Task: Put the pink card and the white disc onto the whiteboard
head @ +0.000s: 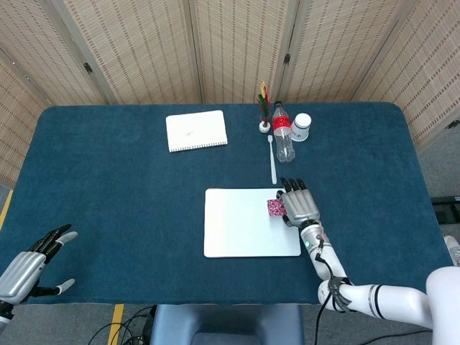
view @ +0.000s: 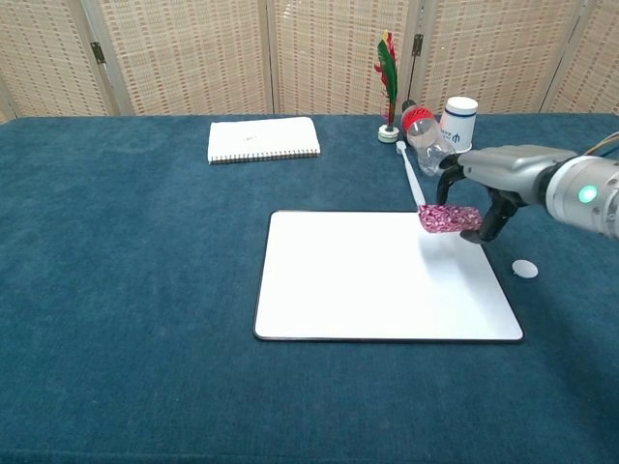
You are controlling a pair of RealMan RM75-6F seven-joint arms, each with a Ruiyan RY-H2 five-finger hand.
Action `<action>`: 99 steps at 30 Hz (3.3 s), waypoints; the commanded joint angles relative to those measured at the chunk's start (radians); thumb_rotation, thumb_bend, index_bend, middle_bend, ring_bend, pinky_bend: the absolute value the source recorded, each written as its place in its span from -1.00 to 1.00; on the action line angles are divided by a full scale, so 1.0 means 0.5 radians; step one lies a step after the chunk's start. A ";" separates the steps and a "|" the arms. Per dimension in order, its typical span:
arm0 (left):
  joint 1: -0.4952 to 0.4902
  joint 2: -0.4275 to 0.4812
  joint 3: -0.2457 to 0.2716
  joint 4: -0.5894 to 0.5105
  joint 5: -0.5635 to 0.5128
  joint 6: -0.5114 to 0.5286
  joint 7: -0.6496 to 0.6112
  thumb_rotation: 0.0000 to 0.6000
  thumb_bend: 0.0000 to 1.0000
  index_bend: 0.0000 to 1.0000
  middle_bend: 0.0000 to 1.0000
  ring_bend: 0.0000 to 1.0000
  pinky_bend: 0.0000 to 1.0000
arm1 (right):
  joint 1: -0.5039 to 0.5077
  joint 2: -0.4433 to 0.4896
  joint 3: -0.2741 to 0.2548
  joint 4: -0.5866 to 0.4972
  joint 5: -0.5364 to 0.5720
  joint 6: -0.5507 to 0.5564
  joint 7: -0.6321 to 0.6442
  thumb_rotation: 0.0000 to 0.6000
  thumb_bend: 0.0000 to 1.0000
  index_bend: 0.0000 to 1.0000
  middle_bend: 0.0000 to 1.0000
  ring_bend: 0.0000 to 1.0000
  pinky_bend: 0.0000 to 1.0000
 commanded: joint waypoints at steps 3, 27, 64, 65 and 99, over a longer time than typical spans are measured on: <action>0.005 0.013 0.003 0.024 0.000 0.016 -0.054 1.00 -0.49 -0.74 -0.90 -0.89 -0.63 | 0.080 -0.173 0.005 0.150 0.082 -0.035 -0.059 1.00 -0.46 -0.33 -1.00 -1.00 -1.00; 0.050 -0.007 -0.022 -0.033 -0.065 0.030 0.146 1.00 -0.49 -0.74 -0.90 -0.89 -0.63 | -0.227 0.369 -0.200 -0.206 -0.147 0.098 0.257 1.00 -0.57 -0.42 -1.00 -1.00 -1.00; 0.026 -0.009 -0.022 -0.047 -0.046 -0.024 0.152 1.00 -0.49 -0.74 -0.90 -0.89 -0.63 | -0.407 0.001 -0.244 0.268 -0.494 0.072 0.258 1.00 -0.47 -0.32 -0.99 -1.00 -1.00; 0.026 -0.008 -0.021 -0.047 -0.045 -0.023 0.149 1.00 -0.49 -0.74 -0.90 -0.89 -0.63 | -0.413 0.000 -0.244 0.264 -0.498 0.079 0.255 1.00 -0.47 -0.32 -0.99 -1.00 -1.00; 0.011 -0.014 -0.032 -0.035 -0.088 -0.072 0.154 1.00 -0.49 -0.74 -0.90 -0.89 -0.63 | -0.497 -0.123 -0.167 0.431 -0.592 0.081 0.256 1.00 -0.31 -0.07 -0.87 -1.00 -1.00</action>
